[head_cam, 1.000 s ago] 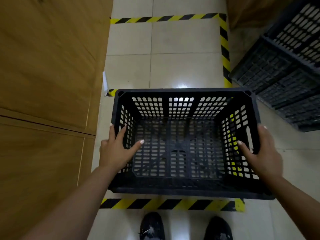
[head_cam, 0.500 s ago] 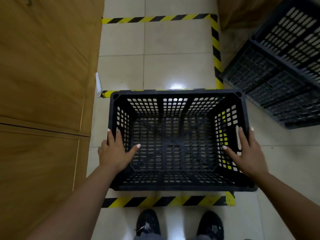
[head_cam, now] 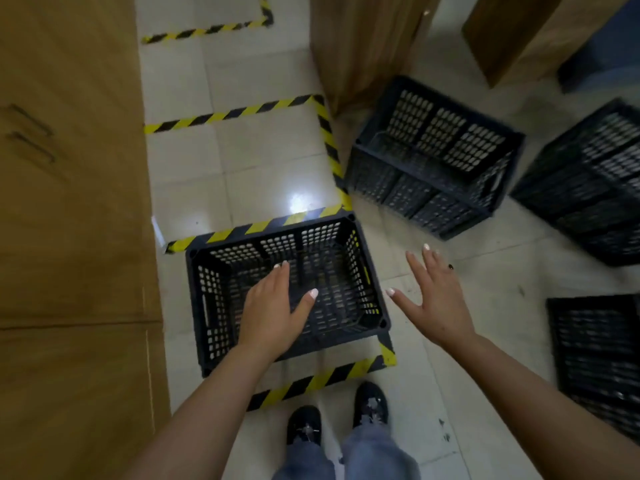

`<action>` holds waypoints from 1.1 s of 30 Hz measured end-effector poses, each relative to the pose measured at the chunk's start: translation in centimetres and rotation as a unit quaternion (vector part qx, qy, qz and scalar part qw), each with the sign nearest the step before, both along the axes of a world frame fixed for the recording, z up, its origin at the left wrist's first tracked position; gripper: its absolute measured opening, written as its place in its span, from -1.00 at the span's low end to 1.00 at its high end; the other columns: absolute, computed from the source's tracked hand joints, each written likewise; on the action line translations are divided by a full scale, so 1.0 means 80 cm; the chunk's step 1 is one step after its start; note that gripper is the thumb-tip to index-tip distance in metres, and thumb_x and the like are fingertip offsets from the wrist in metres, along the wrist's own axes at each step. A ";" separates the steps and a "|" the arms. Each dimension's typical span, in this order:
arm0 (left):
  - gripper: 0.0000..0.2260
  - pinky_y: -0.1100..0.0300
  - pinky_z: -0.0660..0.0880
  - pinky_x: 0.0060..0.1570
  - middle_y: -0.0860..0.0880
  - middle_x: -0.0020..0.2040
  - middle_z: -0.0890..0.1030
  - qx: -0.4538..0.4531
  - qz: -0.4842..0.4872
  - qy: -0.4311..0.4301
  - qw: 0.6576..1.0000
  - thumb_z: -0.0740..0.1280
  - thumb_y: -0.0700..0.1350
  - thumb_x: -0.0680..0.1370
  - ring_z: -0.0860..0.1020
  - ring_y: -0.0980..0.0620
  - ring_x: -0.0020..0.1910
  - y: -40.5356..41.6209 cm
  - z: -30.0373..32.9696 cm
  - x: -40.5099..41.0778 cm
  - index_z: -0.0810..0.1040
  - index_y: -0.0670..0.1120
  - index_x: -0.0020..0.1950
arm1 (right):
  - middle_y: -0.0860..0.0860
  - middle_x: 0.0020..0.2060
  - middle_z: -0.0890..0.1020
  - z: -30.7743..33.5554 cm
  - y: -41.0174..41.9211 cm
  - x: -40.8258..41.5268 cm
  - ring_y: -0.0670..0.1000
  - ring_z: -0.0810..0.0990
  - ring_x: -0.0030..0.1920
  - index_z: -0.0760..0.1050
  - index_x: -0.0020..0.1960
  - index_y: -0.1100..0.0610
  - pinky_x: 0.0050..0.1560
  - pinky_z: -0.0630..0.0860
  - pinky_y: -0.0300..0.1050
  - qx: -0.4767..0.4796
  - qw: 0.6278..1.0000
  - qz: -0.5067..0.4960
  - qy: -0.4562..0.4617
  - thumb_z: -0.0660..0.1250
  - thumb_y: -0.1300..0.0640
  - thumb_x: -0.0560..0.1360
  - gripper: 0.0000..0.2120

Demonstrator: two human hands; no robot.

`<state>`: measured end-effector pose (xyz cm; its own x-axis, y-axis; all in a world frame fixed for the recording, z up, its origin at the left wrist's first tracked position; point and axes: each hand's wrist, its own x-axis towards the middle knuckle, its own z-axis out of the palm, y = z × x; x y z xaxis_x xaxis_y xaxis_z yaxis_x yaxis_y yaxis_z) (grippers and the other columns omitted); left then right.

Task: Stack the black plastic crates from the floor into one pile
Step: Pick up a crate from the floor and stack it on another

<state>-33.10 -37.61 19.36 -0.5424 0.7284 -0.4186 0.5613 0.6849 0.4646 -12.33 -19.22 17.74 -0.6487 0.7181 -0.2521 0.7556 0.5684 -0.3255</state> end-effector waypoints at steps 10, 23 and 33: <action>-0.32 0.00 0.16 0.46 -0.09 0.54 0.20 0.047 -0.224 0.059 0.972 0.02 0.27 0.57 0.18 -0.06 0.50 0.147 0.127 0.148 0.09 -0.13 0.55 | 0.08 0.56 0.00 0.112 0.026 0.224 0.09 -0.09 0.55 0.03 0.55 -0.04 0.51 -0.05 0.10 0.024 0.985 -0.171 -0.003 -0.12 -0.48 0.41 -0.16; -0.33 0.00 0.18 0.44 -0.14 0.52 0.23 -0.020 -0.374 0.075 0.924 -0.01 0.28 0.57 0.23 -0.11 0.48 0.332 0.112 0.527 0.15 -0.15 0.53 | 0.05 0.56 -0.01 0.133 0.102 0.653 0.06 -0.13 0.55 -0.01 0.55 -0.07 0.49 -0.07 0.11 0.008 0.924 -0.381 -0.043 -0.35 -0.56 0.29 -0.02; -0.34 -0.01 0.12 0.47 -0.16 0.55 0.14 -0.001 -0.466 0.093 0.880 0.08 0.21 0.59 0.17 -0.13 0.51 0.499 0.144 0.726 0.06 -0.16 0.55 | 0.05 0.56 -0.05 0.166 0.136 0.849 0.04 -0.18 0.55 -0.07 0.56 -0.06 0.51 -0.15 0.04 -0.016 0.848 -0.526 -0.057 0.06 -0.32 0.52 -0.29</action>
